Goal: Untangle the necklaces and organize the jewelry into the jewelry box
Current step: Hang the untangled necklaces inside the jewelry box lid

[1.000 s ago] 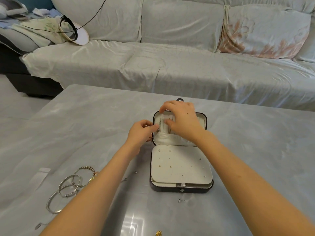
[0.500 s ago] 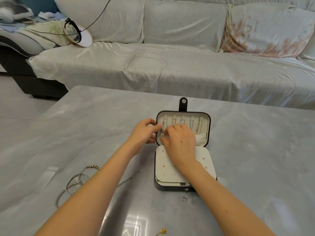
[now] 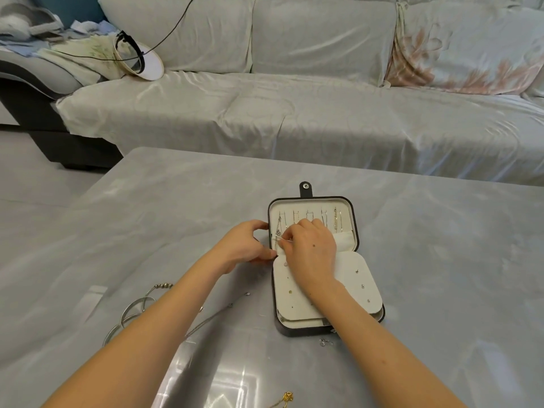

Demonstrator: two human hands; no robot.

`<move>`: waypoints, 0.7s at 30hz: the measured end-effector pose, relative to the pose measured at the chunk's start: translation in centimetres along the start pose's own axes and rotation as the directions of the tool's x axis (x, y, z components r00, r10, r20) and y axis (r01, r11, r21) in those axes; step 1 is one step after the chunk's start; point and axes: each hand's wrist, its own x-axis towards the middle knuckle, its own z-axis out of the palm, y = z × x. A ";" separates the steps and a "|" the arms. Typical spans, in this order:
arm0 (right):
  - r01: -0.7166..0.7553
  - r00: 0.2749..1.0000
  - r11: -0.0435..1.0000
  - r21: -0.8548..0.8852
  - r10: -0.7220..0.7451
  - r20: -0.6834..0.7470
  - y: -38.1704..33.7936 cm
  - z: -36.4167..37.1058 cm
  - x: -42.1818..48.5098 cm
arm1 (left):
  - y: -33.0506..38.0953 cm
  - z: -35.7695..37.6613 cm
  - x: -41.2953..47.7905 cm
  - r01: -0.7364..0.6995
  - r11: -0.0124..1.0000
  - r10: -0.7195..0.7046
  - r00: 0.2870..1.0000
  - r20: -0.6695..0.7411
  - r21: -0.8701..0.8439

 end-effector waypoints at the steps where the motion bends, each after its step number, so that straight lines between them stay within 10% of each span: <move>1: -0.008 1.000 1.000 0.005 0.008 -0.009 0.0 0.0 0.0 | 0.1 0.1 0.0 -0.001 1.000 0.001 1.000 -0.015 0.020; 9: -0.034 0.999 0.993 0.117 0.038 -0.027 0.6 0.0 -0.3 | -0.3 1.5 -0.2 -0.080 0.946 0.175 0.942 -0.286 0.315; 14: -0.152 0.986 0.959 0.239 0.130 0.107 0.8 -0.5 -0.3 | -0.6 1.9 -1.1 -0.198 0.735 0.484 0.823 -0.298 0.648; 21: -0.231 0.971 0.910 0.344 0.195 0.136 1.0 -0.9 -0.5 | 0.4 3.0 -0.9 -0.047 0.523 0.516 0.812 -0.272 0.851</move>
